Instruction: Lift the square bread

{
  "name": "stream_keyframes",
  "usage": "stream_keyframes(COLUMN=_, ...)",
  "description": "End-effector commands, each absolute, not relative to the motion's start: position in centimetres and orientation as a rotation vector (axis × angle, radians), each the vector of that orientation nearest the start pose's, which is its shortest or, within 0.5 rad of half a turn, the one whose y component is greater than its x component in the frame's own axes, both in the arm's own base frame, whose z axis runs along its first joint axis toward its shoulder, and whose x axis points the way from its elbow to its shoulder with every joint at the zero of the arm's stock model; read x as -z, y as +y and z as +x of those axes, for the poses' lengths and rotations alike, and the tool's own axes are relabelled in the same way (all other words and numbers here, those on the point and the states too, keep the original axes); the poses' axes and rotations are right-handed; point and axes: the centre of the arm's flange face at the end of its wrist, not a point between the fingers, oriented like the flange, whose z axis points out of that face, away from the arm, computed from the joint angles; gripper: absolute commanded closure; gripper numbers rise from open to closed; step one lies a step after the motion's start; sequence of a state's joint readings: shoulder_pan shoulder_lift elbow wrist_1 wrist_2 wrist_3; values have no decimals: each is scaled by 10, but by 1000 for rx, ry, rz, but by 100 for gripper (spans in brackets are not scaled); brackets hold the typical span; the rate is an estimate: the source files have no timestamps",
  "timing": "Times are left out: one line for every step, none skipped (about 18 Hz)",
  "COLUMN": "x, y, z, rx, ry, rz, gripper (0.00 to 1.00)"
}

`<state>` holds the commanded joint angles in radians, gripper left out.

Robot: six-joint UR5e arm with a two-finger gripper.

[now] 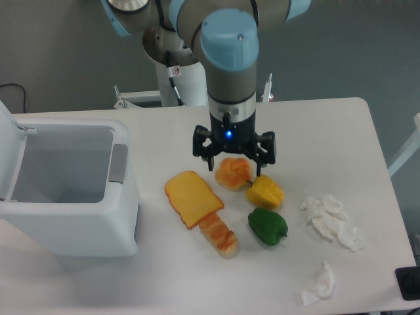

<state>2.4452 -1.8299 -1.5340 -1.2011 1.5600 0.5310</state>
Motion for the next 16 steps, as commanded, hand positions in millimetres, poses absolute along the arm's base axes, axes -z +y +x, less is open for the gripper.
stream_keyframes(x=-394, y=494, z=-380, rx=-116, ry=-558, rz=-2978, gripper=0)
stream_keyframes(x=-385, y=497, z=-381, rx=-101, ry=-592, rz=-2982, gripper=0)
stream_keyframes(x=-380, y=498, z=-383, rx=-90, ry=-616, rz=-2983, gripper=0)
stream_keyframes(x=-374, y=501, z=-384, rx=-76, ry=-630, rz=-2983, gripper=0)
stream_keyframes(x=-365, y=506, z=-382, rx=-58, ry=-629, rz=-2989, gripper=0)
stream_keyframes(x=-353, y=510, z=-385, rx=-35, ry=-639, rz=-3001, gripper=0)
stream_keyframes(x=-337, y=514, z=-390, rx=-14, ry=-652, rz=-3017, gripper=0)
stream_keyframes(x=-325, y=517, z=-393, rx=-1, ry=-669, rz=-3025, gripper=0)
stream_keyframes(x=-320, y=520, z=-397, rx=-2, ry=-707, rz=-3013, gripper=0)
stream_keyframes(x=-317, y=521, z=-398, rx=0, ry=-774, rz=-2998, gripper=0)
stream_keyframes(x=-315, y=521, z=-399, rx=4, ry=-830, rz=-2986, gripper=0)
stream_keyframes(x=-312, y=521, z=-399, rx=9, ry=-861, rz=-2981, gripper=0)
stream_keyframes(x=-306, y=522, z=-401, rx=17, ry=-877, rz=-2984, gripper=0)
stream_keyframes(x=-301, y=523, z=-402, rx=21, ry=-897, rz=-2983, gripper=0)
stream_keyframes(x=-297, y=525, z=-403, rx=19, ry=-930, rz=-2970, gripper=0)
stream_keyframes(x=-293, y=526, z=-405, rx=15, ry=-971, rz=-2951, gripper=0)
